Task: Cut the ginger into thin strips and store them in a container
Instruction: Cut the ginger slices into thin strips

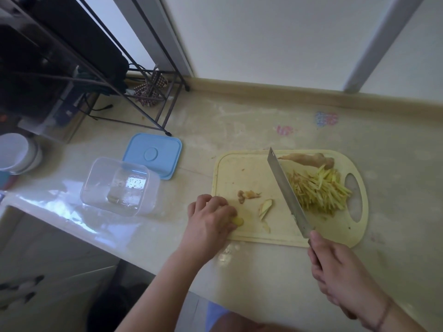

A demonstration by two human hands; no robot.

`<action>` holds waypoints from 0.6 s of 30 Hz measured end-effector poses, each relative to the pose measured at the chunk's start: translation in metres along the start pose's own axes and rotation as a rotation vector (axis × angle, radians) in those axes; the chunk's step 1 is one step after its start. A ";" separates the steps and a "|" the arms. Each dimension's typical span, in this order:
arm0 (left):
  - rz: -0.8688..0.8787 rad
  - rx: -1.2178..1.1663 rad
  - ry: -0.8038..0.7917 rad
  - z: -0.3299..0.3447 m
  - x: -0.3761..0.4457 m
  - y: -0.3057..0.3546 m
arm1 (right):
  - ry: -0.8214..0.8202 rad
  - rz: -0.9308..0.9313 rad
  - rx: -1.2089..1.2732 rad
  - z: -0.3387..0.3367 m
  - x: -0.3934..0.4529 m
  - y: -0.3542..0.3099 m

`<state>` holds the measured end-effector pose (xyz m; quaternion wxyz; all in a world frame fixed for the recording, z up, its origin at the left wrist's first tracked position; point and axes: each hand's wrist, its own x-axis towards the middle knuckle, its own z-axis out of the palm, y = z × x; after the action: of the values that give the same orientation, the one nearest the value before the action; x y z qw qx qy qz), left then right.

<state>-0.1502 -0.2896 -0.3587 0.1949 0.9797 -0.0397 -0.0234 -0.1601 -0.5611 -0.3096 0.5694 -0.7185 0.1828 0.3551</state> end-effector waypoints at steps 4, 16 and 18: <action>-0.118 -0.026 -0.020 -0.009 0.006 0.011 | 0.000 -0.008 -0.009 0.001 0.000 0.000; -0.311 -0.285 0.076 0.015 0.036 0.082 | 0.005 -0.021 -0.056 0.000 0.001 -0.001; -0.225 -0.156 0.129 0.022 0.034 0.079 | 0.007 -0.025 -0.058 0.000 0.001 0.001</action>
<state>-0.1234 -0.3738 -0.3496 0.2689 0.9593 0.0850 0.0149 -0.1600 -0.5612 -0.3111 0.5521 -0.7383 0.1653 0.3504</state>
